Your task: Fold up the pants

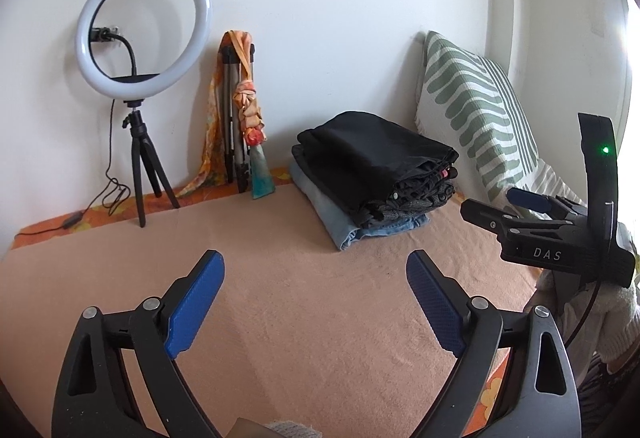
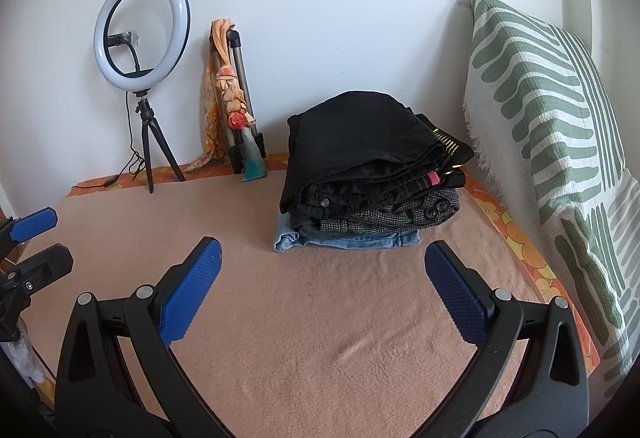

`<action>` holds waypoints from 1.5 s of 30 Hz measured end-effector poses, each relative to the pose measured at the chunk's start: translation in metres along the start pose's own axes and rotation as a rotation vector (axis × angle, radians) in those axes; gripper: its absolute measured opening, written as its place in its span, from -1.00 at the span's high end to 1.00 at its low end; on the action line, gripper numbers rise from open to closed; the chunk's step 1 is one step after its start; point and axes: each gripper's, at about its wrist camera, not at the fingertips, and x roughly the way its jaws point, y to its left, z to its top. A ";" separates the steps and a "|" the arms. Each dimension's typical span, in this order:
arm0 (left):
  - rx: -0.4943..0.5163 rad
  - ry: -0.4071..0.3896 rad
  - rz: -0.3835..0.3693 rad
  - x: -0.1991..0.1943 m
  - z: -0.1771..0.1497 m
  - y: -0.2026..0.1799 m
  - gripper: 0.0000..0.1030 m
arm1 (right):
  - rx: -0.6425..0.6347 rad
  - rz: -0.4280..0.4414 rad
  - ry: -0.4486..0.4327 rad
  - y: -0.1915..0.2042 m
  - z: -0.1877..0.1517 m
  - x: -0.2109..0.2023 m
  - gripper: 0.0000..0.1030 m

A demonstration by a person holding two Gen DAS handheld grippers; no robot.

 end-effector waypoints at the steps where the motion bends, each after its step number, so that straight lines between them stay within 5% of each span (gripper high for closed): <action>1: 0.003 0.004 -0.002 0.000 -0.001 0.000 -0.80 | 0.001 0.002 0.004 0.000 0.000 0.001 -1.00; 5: 0.003 0.013 -0.006 0.002 -0.002 -0.002 -1.00 | 0.001 0.003 0.006 0.002 -0.002 0.002 -1.00; 45: 0.023 0.059 -0.004 0.009 -0.008 -0.006 -0.99 | -0.004 0.009 0.011 0.007 -0.005 0.003 -1.00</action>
